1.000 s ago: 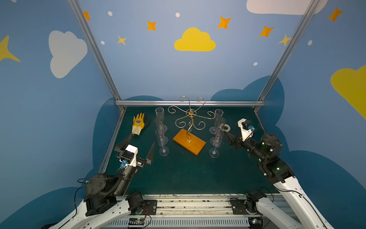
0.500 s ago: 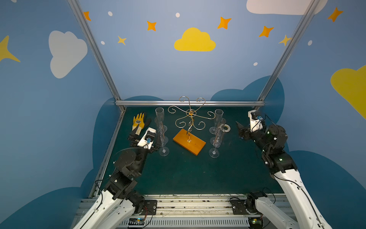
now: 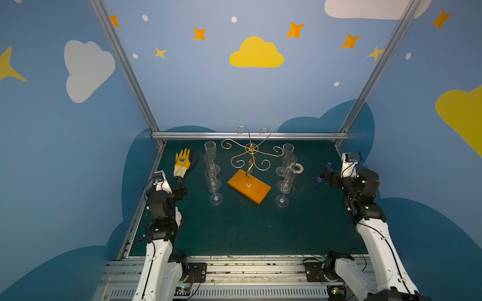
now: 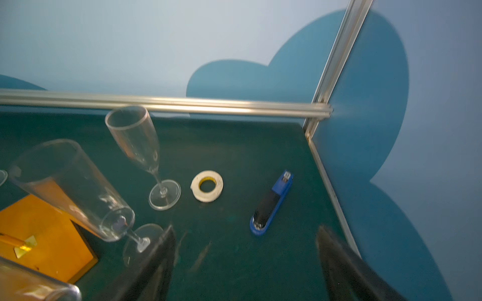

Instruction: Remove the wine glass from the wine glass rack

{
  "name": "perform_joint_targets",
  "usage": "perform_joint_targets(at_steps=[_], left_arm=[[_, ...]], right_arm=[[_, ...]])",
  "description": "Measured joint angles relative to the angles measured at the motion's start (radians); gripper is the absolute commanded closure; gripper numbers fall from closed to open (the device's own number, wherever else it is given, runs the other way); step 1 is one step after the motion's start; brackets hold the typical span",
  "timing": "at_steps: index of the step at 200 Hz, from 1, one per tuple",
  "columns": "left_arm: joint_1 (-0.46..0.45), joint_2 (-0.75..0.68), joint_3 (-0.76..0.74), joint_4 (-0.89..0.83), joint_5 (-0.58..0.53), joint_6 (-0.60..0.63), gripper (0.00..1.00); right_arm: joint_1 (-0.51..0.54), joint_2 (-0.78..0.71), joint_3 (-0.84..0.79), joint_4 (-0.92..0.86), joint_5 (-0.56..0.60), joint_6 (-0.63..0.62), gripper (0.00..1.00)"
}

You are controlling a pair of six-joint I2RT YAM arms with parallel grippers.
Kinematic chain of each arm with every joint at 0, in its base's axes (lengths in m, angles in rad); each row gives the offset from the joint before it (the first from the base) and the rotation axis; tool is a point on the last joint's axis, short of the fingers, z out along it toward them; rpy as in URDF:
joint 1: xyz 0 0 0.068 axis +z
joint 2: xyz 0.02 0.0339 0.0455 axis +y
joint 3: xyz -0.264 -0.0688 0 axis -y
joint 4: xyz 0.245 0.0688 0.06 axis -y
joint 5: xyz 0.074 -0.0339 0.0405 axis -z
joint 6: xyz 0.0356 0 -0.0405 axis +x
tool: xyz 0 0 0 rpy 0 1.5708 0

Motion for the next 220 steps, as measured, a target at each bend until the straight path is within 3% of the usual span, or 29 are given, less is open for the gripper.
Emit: perform_joint_targets(at_steps=[37, 44, 84, 110, 138, 181, 220], left_arm=[[0.0, 0.178, -0.053, 0.085, 0.011, -0.079, 0.0], [0.0, 0.229, -0.053, 0.112, 0.025, -0.083, 0.0], [-0.061, 0.508, -0.043, 0.201, 0.066, -0.052, 0.0], [-0.111, 0.527, -0.043, 0.277, 0.05, -0.006, 0.0], [-0.109, 0.547, -0.042, 0.387, -0.004, 0.016, 0.0], [-0.098, 0.637, 0.026, 0.388, 0.02, 0.05, 0.0], [-0.103, 0.684, 0.003, 0.512, 0.051, 0.056, 0.0]], right_arm=[[0.0, 0.072, -0.195, 0.16, -0.036, 0.041, 0.16], [0.001, 0.097, -0.203, 0.166, -0.051, 0.048, 0.11], [0.048, 0.271, -0.208, 0.235, -0.079, 0.107, 0.11], [0.092, 0.352, -0.238, 0.322, -0.08, 0.103, 0.1], [0.133, 0.41, -0.225, 0.352, -0.061, 0.079, 0.1], [0.125, 0.56, -0.242, 0.562, -0.013, 0.062, 0.07], [0.109, 0.564, -0.208, 0.515, 0.008, 0.08, 0.06]])
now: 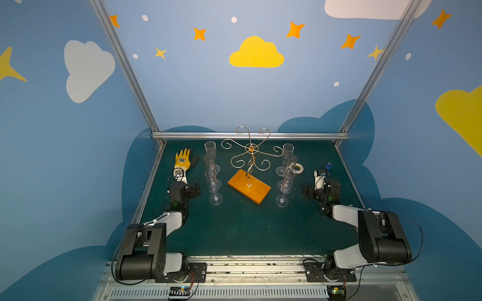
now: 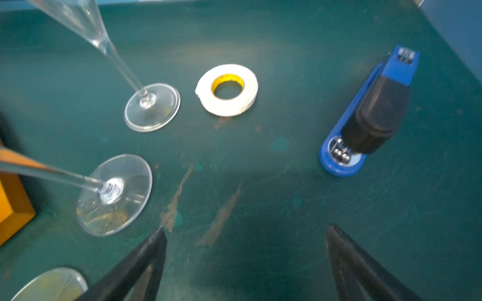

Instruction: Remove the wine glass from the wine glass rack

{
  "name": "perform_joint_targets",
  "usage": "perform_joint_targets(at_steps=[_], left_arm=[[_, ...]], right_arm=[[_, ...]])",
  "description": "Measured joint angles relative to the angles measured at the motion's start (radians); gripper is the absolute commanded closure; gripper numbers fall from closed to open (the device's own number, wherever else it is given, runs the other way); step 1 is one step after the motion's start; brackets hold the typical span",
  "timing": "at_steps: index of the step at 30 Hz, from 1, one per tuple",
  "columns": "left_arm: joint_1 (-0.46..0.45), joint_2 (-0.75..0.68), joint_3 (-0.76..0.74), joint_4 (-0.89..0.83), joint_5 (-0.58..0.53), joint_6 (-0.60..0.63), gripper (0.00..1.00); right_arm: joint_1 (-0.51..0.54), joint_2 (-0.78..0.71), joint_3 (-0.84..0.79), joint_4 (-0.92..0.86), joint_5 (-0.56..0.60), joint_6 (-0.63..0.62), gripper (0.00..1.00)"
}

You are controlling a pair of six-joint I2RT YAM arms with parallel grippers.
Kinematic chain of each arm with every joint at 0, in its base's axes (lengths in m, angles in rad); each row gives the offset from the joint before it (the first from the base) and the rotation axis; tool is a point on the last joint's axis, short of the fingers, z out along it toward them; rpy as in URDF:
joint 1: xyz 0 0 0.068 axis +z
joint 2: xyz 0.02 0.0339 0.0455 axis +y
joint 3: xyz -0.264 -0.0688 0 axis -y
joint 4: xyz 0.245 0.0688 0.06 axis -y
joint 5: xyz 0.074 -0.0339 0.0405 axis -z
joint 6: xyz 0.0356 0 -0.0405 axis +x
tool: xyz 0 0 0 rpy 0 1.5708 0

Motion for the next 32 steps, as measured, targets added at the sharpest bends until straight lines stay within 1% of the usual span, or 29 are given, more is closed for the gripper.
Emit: perform_joint_targets(at_steps=[3, 5, 7, 13, 32], left_arm=[[-0.003, 0.124, -0.024, 0.116, 0.012, 0.008, 0.0], [-0.011, 0.169, -0.023, 0.108, 0.015, 0.014, 0.0], [-0.018, 0.16, -0.018, 0.088, 0.016, 0.016, 0.0], [-0.022, 0.15, 0.004, 0.112, 0.016, 0.019, 0.0], [-0.023, 0.147, 0.004, 0.104, 0.015, 0.019, 0.0]], right_arm=[[-0.005, -0.001, 0.015, -0.01, 0.003, 0.014, 0.06], [-0.005, -0.002, 0.018, -0.016, 0.003, 0.024, 0.07], [-0.005, -0.002, 0.02, -0.023, 0.003, 0.026, 0.07], [-0.005, -0.002, 0.019, -0.036, 0.004, 0.029, 0.06], [-0.005, -0.002, 0.023, -0.043, 0.017, 0.03, 0.06]])
